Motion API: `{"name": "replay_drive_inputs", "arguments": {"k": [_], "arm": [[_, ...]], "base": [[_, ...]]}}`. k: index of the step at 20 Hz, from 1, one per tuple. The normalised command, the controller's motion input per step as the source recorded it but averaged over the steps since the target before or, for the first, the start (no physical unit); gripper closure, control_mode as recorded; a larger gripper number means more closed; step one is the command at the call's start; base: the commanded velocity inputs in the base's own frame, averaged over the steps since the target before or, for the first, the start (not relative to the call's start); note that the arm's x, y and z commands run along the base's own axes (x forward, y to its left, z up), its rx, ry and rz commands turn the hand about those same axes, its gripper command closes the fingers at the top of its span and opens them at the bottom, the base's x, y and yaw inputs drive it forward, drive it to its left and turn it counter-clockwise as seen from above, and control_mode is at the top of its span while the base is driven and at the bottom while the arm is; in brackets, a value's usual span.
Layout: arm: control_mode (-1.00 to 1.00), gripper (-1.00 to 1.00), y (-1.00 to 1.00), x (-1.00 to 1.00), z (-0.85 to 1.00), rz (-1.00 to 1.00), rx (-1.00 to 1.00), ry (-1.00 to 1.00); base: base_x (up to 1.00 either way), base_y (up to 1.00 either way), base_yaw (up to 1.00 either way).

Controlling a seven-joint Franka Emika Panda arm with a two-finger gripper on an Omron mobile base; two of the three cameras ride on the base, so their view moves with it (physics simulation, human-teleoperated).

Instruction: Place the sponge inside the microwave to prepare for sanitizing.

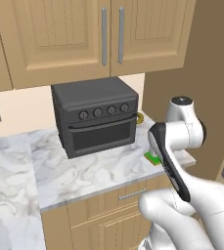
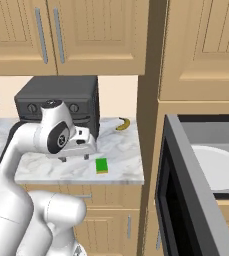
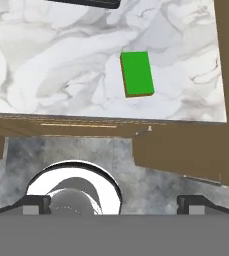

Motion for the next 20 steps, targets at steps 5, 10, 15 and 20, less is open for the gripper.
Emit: {"name": "replay_drive_inputs", "arguments": {"k": [5, 10, 15, 20], "arm": [[-1.00, -1.00, -0.11, 0.56, -0.27, 0.00, 0.00, -0.04], [-1.00, -1.00, -0.04, 0.73, -0.21, 0.00, 0.00, -0.01], [-1.00, -1.00, -0.04, 0.74, -0.10, 0.00, 0.02, 0.00], [-1.00, -1.00, -0.20, 0.57, -0.13, 0.00, 0.09, 0.01]], "base": [[0.00, 0.00, 0.00], [0.00, 0.00, 0.00], [0.00, 0.00, 0.00], [0.00, 0.00, 0.00]]}}
